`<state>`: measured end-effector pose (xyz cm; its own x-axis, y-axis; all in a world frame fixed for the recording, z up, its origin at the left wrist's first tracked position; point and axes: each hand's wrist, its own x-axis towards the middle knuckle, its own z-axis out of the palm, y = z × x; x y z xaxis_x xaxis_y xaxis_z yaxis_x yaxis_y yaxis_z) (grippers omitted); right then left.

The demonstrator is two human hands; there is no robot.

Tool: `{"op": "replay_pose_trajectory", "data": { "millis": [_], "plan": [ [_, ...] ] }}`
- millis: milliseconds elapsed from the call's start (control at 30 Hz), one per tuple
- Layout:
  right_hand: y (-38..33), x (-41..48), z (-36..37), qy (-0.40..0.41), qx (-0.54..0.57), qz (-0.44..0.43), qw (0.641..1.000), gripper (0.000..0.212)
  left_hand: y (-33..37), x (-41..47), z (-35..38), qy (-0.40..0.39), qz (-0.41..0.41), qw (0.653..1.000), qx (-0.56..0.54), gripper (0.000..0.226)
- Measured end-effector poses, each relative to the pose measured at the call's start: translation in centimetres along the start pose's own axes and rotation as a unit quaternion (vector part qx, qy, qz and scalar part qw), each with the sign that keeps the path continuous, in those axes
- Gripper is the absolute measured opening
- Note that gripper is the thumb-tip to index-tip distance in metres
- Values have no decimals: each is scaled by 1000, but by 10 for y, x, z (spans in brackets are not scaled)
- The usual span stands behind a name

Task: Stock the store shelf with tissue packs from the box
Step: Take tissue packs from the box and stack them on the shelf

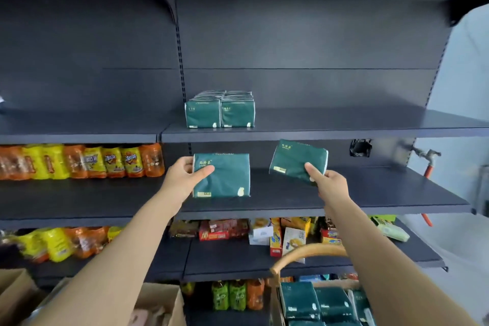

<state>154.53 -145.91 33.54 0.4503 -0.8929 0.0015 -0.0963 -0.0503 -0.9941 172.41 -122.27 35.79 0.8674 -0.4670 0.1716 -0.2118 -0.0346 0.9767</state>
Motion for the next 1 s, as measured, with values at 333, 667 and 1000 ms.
{"op": "replay_pose_trajectory", "data": {
  "millis": [333, 667, 1000],
  "plan": [
    [-69, 63, 22, 35, 26, -69, 997, 36, 39, 77, -3, -26, 57, 997, -45, 25],
    [-109, 202, 63, -14, 39, -134, 990, 30, 80, 184, 48, 1, 115, 993, -13, 29],
    [-99, 375, 136, -45, -56, -148, 986, 36, 102, 311, 101, 66, 158, 985, 32, 39]
  ]
}}
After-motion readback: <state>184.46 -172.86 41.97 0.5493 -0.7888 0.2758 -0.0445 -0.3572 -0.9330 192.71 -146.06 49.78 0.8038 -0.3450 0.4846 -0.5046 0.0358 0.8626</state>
